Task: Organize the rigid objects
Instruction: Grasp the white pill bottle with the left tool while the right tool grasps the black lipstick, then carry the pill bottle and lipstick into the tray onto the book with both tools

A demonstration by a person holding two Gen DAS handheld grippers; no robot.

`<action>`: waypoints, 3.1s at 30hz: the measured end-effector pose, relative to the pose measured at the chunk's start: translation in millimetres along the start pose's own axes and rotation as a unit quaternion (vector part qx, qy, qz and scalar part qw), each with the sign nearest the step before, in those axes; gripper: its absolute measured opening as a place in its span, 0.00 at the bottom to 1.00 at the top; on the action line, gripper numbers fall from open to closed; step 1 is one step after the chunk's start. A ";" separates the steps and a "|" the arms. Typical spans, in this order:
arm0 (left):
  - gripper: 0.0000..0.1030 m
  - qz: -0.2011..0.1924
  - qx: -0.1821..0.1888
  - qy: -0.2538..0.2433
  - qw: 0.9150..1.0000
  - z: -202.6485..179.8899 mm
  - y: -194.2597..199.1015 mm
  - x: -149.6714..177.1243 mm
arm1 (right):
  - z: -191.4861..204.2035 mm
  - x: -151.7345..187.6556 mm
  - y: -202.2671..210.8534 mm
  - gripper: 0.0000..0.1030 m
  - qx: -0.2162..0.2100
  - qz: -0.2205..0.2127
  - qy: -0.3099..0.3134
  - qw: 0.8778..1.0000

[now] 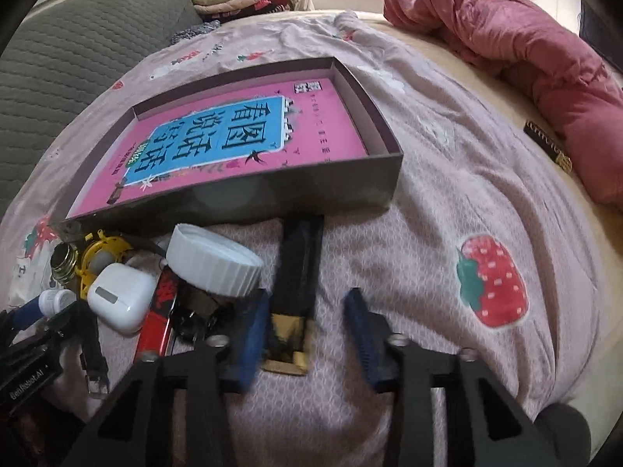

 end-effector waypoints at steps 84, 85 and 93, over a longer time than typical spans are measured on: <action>0.47 -0.107 0.023 -0.019 0.994 -30.4 -39.2 -116.8 | 8.5 -85.3 5.9 0.22 0.016 -0.121 0.040 0.992; 0.47 -0.104 0.023 -0.019 0.994 -30.6 -40.9 -116.4 | 8.0 -85.2 3.4 0.22 0.018 -0.117 0.040 0.992; 0.47 -0.088 0.029 -0.015 0.996 -29.5 -48.8 -113.3 | 5.0 -84.5 -7.9 0.22 0.028 -0.099 0.041 0.994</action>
Point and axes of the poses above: each gripper's, at about its wrist camera, not at the fingertips, and y roughly against the way its jaws point, z to its left, x to its underside, the point moved 3 cm from there along -y, roughly the way its jaws point
